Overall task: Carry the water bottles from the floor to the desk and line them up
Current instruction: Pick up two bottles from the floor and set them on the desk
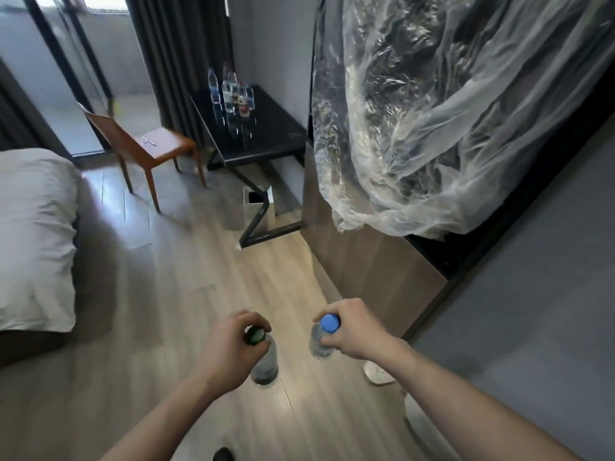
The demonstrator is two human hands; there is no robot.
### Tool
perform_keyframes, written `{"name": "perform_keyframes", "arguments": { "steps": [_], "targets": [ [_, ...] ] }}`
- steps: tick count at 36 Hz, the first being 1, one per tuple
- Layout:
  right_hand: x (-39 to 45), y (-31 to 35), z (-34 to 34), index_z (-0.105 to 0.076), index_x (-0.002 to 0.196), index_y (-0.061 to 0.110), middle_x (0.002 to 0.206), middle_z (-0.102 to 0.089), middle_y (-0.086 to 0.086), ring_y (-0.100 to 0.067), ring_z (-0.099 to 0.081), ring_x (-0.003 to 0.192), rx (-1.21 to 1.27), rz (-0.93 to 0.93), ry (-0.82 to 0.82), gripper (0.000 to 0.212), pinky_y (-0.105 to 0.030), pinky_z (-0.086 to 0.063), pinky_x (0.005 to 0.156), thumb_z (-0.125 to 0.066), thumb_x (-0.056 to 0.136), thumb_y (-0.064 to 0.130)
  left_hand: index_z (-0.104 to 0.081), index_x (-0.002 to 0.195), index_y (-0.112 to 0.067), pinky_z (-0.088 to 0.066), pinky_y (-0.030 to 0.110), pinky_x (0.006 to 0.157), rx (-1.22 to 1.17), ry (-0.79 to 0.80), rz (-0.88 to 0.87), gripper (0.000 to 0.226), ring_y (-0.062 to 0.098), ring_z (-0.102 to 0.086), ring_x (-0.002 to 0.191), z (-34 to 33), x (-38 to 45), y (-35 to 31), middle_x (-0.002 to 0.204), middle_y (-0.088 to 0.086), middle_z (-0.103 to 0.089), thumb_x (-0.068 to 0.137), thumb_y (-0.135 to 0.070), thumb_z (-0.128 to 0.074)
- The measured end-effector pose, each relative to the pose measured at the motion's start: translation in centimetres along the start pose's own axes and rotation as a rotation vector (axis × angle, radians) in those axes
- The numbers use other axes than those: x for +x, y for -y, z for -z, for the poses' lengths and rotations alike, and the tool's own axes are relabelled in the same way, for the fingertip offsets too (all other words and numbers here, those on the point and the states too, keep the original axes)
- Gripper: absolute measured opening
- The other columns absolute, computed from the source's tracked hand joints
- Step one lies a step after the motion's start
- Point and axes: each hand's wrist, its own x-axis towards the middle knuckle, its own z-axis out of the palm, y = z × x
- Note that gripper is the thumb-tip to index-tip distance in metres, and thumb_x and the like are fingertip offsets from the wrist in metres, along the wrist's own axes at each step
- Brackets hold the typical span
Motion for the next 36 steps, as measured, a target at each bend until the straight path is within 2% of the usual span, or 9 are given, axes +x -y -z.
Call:
{"name": "perform_keyframes", "arguments": {
  "steps": [2, 4, 8, 12, 20, 24, 26, 30, 36],
  "targets": [
    [2.8, 2.5, -0.2, -0.078, 0.107, 0.03, 0.093, -0.073, 0.007, -0.002, -0.065, 0.065, 0.02, -0.002, -0.007, 0.037, -0.017, -0.052, 0.058, -0.076, 0.07, 0.024, -0.065, 0.076, -0.037, -0.041, 0.009, 0.066, 0.014, 0.002, 0.013, 0.031, -0.001, -0.061, 0.081, 2.3, 1.9, 2.2, 0.088, -0.015, -0.066, 0.074, -0.008, -0.075],
    [5.4, 5.1, -0.4, -0.079, 0.102, 0.026, 0.087, -0.075, 0.004, -0.004, -0.065, 0.059, 0.041, 0.0, -0.021, 0.032, -0.022, -0.056, 0.056, -0.074, 0.071, 0.021, -0.065, 0.077, -0.038, -0.042, 0.01, 0.067, 0.027, 0.015, 0.021, 0.029, 0.0, -0.061, 0.082, 4.7, 3.6, 4.0, 0.089, -0.016, -0.065, 0.076, -0.011, -0.074],
    [10.4, 10.0, -0.6, -0.078, 0.094, 0.024, 0.087, -0.074, 0.003, -0.012, -0.068, 0.068, 0.048, 0.011, -0.05, 0.02, -0.032, -0.059, 0.059, -0.078, 0.075, 0.028, -0.068, 0.083, -0.033, -0.041, 0.007, 0.068, 0.064, 0.036, -0.018, 0.022, 0.001, -0.06, 0.081, 9.6, 7.4, 6.5, 0.089, -0.017, -0.064, 0.079, -0.012, -0.072],
    [14.8, 13.9, -0.2, -0.076, 0.09, 0.025, 0.081, -0.072, 0.006, -0.01, -0.068, 0.065, 0.06, 0.018, -0.105, 0.021, -0.027, -0.058, 0.053, -0.08, 0.079, 0.043, -0.065, 0.085, -0.038, -0.039, 0.006, 0.067, 0.126, 0.037, -0.056, 0.024, 0.003, -0.06, 0.081, 13.9, 11.5, 8.8, 0.087, -0.02, -0.063, 0.08, -0.016, -0.073],
    [24.0, 19.9, 2.2, -0.07, 0.094, 0.025, 0.082, -0.063, 0.013, -0.002, -0.059, 0.071, 0.001, 0.103, -0.126, 0.018, -0.017, -0.043, 0.057, -0.076, 0.087, 0.04, -0.07, 0.092, -0.036, -0.047, 0.013, 0.073, 0.116, -0.004, -0.077, 0.019, 0.001, -0.062, 0.084, 20.9, 19.6, 12.2, 0.092, -0.02, -0.067, 0.083, -0.02, -0.074],
    [29.9, 21.6, 3.0, -0.067, 0.083, 0.024, 0.08, -0.066, 0.007, -0.013, -0.063, 0.075, -0.043, 0.126, -0.165, 0.022, -0.039, -0.058, 0.069, -0.075, 0.082, 0.044, -0.071, 0.099, -0.034, -0.048, 0.011, 0.076, 0.108, -0.038, -0.074, 0.017, -0.001, -0.062, 0.087, 23.5, 24.4, 13.7, 0.096, -0.019, -0.066, 0.086, -0.024, -0.075],
    [33.1, 22.3, 3.4, -0.064, 0.077, 0.022, 0.075, -0.065, 0.005, -0.014, -0.063, 0.072, -0.042, 0.132, -0.187, 0.026, -0.042, -0.058, 0.068, -0.076, 0.079, 0.044, -0.07, 0.102, -0.034, -0.047, 0.009, 0.076, 0.109, -0.045, -0.062, 0.018, -0.002, -0.061, 0.089, 24.7, 27.1, 14.4, 0.099, -0.02, -0.065, 0.087, -0.026, -0.075],
    [39.4, 23.8, 4.8, -0.063, 0.073, 0.023, 0.072, -0.064, 0.007, -0.012, -0.06, 0.071, -0.017, 0.158, -0.214, 0.03, -0.037, -0.055, 0.063, -0.077, 0.075, 0.048, -0.069, 0.103, -0.033, -0.046, 0.008, 0.071, 0.114, -0.078, -0.048, 0.019, -0.001, -0.061, 0.086, 27.0, 32.9, 15.1, 0.097, -0.019, -0.065, 0.086, -0.028, -0.076],
    [48.2, 26.4, 8.1, -0.06, 0.068, 0.024, 0.066, -0.061, 0.007, -0.01, -0.056, 0.064, -0.024, 0.177, -0.238, 0.035, -0.022, -0.038, 0.052, -0.077, 0.076, 0.054, -0.068, 0.094, -0.034, -0.049, 0.013, 0.071, 0.129, -0.121, 0.0, 0.015, 0.002, -0.062, 0.08, 30.6, 41.7, 15.5, 0.093, -0.018, -0.064, 0.084, -0.03, -0.078]
  ]
}}
